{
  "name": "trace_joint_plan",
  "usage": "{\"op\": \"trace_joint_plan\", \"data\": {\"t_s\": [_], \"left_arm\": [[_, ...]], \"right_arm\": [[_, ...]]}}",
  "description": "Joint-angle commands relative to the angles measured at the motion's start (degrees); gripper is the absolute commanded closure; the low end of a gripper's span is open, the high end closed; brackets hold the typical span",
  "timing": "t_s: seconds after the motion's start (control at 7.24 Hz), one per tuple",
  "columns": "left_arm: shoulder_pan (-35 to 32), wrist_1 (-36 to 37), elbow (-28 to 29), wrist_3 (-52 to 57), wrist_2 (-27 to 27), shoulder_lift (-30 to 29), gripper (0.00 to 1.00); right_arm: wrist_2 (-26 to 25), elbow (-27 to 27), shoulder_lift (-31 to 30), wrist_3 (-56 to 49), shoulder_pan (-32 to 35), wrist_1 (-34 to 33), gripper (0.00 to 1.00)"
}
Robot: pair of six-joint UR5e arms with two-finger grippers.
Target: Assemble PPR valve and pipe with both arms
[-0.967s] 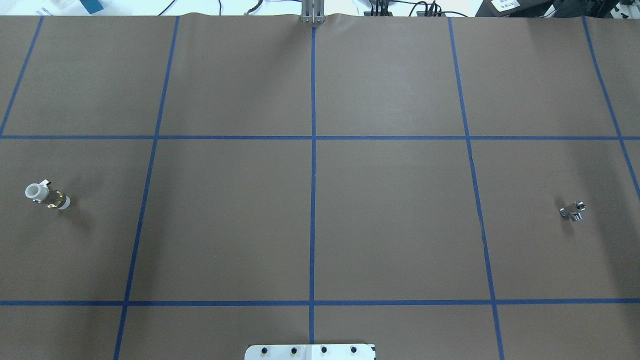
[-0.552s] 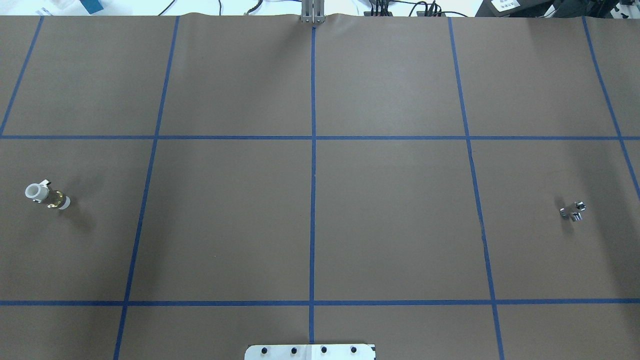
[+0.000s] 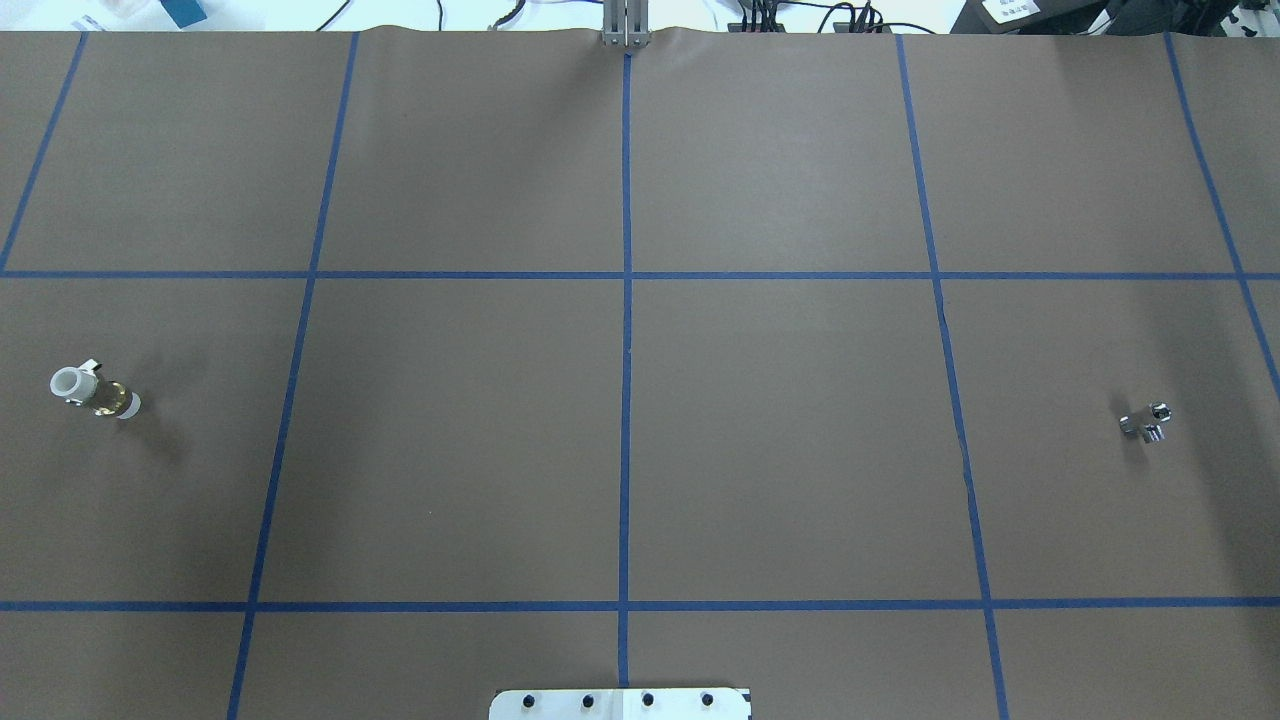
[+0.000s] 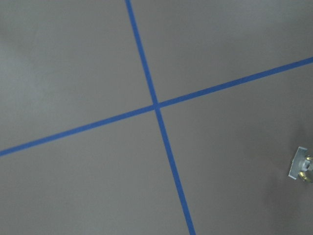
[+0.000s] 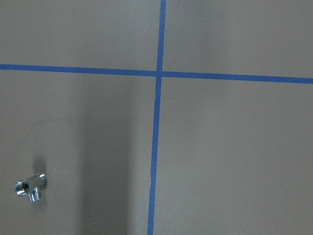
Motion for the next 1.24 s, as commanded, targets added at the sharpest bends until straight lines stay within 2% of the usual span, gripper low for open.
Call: {"op": "trace_joint_plan", "data": {"t_s": [0.0, 0.41, 0.69, 1.1], "left_arm": [[9.7, -10.7, 0.3, -15.0, -0.1, 0.1, 0.0], [19.9, -11.0, 0.2, -28.8, 0.6, 0.1, 0.0], [26.6, -11.0, 1.0, -32.0, 8.6, 0.3, 0.0], [28.1, -11.1, 2.4, -32.2, 8.7, 0.1, 0.0]], "right_arm": [[0.0, 0.1, 0.0, 0.4, 0.0, 0.0, 0.0], [0.0, 0.1, -0.1, 0.4, 0.0, 0.0, 0.0], [0.0, 0.1, -0.1, 0.4, 0.0, 0.0, 0.0], [0.0, 0.1, -0.1, 0.4, 0.0, 0.0, 0.0]]}}
